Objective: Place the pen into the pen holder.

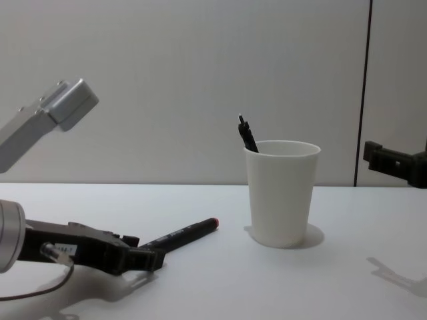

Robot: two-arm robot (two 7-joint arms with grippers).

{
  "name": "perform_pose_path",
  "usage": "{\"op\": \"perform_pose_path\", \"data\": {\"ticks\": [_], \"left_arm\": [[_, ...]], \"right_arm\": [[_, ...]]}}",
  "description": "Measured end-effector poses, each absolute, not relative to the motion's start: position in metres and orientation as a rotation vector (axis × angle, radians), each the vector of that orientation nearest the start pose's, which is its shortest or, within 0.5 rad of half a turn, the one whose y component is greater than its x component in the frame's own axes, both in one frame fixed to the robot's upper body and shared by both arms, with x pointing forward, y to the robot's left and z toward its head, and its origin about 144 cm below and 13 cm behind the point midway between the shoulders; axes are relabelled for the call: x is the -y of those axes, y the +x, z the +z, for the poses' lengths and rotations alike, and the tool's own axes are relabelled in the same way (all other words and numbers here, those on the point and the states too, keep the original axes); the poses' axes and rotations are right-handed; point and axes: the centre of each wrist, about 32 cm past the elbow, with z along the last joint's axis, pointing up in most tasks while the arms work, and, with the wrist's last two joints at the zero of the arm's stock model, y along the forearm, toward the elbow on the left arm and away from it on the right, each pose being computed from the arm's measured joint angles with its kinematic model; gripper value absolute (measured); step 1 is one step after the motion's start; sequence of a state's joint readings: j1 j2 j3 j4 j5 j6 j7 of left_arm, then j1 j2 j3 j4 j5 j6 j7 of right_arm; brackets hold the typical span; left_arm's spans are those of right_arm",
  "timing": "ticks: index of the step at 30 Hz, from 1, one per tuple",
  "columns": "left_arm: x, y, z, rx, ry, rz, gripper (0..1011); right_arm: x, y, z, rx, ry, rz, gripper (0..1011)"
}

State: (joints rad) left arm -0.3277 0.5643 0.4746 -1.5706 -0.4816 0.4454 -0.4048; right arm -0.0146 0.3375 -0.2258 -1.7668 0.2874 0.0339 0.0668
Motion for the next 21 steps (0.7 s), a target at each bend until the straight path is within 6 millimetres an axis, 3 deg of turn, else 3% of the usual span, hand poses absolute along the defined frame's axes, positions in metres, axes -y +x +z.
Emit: {"op": "perform_pose_path", "data": {"ticks": [21], "left_arm": [[-0.2639, 0.5123, 1.212, -0.192, 0.359, 0.803, 417]], "right_arm": [[0.2371, 0.4433, 1.1887, 0.075, 0.026, -1.23, 1001]]}}
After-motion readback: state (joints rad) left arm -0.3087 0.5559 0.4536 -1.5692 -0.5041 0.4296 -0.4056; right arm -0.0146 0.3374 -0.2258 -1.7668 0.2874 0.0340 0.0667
